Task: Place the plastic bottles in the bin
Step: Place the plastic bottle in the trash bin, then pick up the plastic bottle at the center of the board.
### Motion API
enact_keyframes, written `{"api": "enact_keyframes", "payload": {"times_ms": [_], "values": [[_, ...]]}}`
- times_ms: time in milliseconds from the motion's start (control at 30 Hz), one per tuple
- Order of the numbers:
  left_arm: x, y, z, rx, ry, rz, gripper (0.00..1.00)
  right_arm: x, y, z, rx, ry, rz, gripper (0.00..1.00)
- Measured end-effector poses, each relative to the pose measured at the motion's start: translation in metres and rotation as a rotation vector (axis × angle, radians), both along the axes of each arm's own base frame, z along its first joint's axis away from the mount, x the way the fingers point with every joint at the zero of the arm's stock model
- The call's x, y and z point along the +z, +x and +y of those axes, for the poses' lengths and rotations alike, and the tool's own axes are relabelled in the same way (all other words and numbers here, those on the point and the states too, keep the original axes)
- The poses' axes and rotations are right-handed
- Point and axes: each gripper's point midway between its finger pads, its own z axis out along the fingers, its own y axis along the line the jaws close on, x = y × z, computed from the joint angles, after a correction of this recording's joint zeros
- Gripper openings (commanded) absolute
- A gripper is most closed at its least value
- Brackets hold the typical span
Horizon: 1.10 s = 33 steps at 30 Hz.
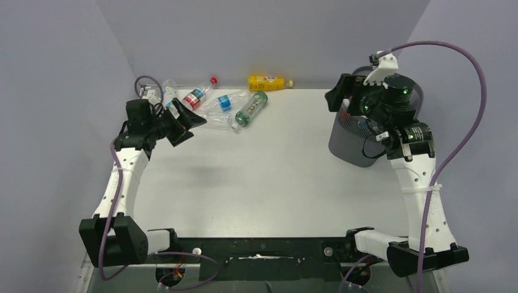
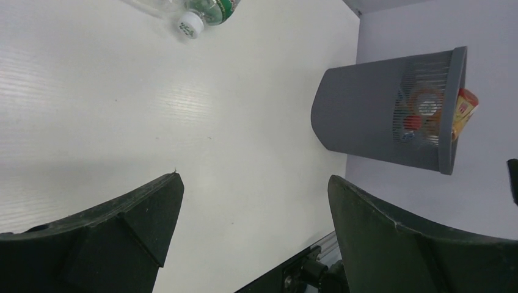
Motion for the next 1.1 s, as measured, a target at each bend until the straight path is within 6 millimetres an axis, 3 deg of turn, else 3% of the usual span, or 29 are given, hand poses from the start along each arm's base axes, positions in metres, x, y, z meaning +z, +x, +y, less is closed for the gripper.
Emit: {"api": "enact_keyframes", "payload": {"times_ms": [100,200,300,400,567,767,900,1000,1100], "values": [[-0.007,0.012,-0.025,-0.073,0.058,0.010,0.90,0.003,-0.002,0.041,0.140,0.060,0.021,0.98],[-0.014,0.028,-0.055,-0.144,0.149,0.002,0.90,0.005,0.004,0.066,0.211,0.081,0.050,0.98],[-0.025,0.041,-0.070,-0.171,0.242,0.004,0.90,-0.012,0.005,0.087,0.258,0.079,0.120,0.98],[-0.041,0.059,-0.068,-0.157,0.321,0.029,0.90,-0.035,-0.002,0.099,0.289,0.077,0.193,0.98],[-0.071,0.088,-0.067,-0.125,0.439,0.100,0.90,-0.066,-0.015,0.112,0.306,0.068,0.285,0.98],[-0.076,0.136,-0.134,-0.221,0.628,-0.008,0.90,-0.087,-0.027,0.127,0.330,0.061,0.341,0.98],[-0.094,0.143,-0.165,-0.296,0.759,-0.062,0.90,-0.090,-0.033,0.128,0.324,0.062,0.346,0.98],[-0.114,0.150,-0.170,-0.322,0.850,-0.065,0.90,-0.091,-0.038,0.126,0.315,0.065,0.346,0.98],[-0.134,0.159,-0.159,-0.318,0.931,-0.048,0.90,-0.089,-0.041,0.123,0.306,0.070,0.340,0.98]]}}
